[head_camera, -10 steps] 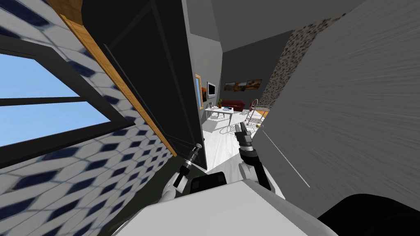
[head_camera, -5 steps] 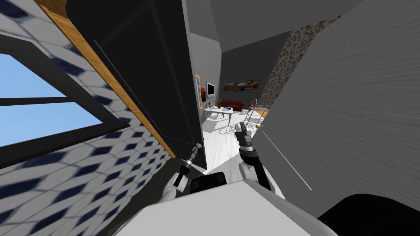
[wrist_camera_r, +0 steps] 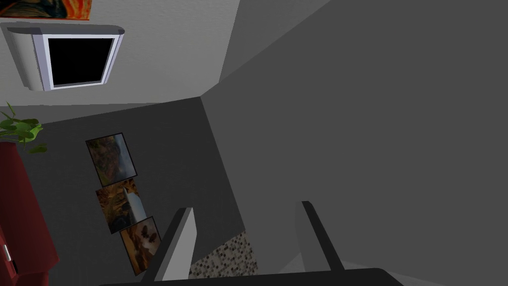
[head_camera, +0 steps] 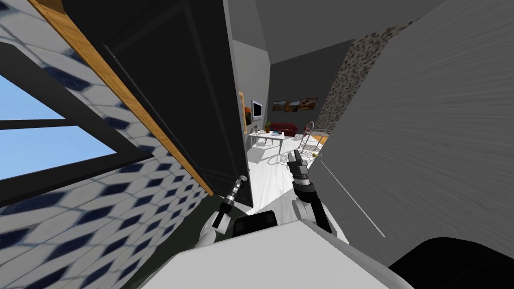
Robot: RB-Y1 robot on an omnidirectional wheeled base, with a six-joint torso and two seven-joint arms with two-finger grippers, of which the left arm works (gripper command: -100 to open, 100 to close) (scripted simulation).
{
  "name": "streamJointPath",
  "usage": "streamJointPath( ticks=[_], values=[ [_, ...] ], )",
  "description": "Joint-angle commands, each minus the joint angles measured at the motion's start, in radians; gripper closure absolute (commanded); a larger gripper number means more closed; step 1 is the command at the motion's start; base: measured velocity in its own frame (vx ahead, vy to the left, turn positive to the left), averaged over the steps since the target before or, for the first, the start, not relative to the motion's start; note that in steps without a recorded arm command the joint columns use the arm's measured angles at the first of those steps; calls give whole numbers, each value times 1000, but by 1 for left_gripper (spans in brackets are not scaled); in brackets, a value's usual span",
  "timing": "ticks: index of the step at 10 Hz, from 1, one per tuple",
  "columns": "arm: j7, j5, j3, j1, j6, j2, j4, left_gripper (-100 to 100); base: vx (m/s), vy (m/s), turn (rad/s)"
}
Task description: Push the door open
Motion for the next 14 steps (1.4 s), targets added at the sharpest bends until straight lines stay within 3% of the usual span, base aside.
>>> streamJointPath(
  ticks=[1,3,4,5,6,11,12,14],
  values=[
    [28,13,6,-9,-6,2,11,100,41,-6,-16],
    [93,51,9,-10,-5,-2,13,100,44,-11,-24],
    [111,51,9,-10,-5,-2,13,100,48,-10,-20],
    [144,71,10,-11,-4,-5,14,100,57,-19,-30],
    [90,50,13,-3,-11,8,6,-100,8,-27,28],
    [-35,10,25,13,-37,48,8,-100,-49,-39,34],
    [-41,10,25,13,-37,48,8,-100,-45,-25,10],
    [-106,-11,32,21,-50,69,9,-100,-41,-34,32]
  ],
)
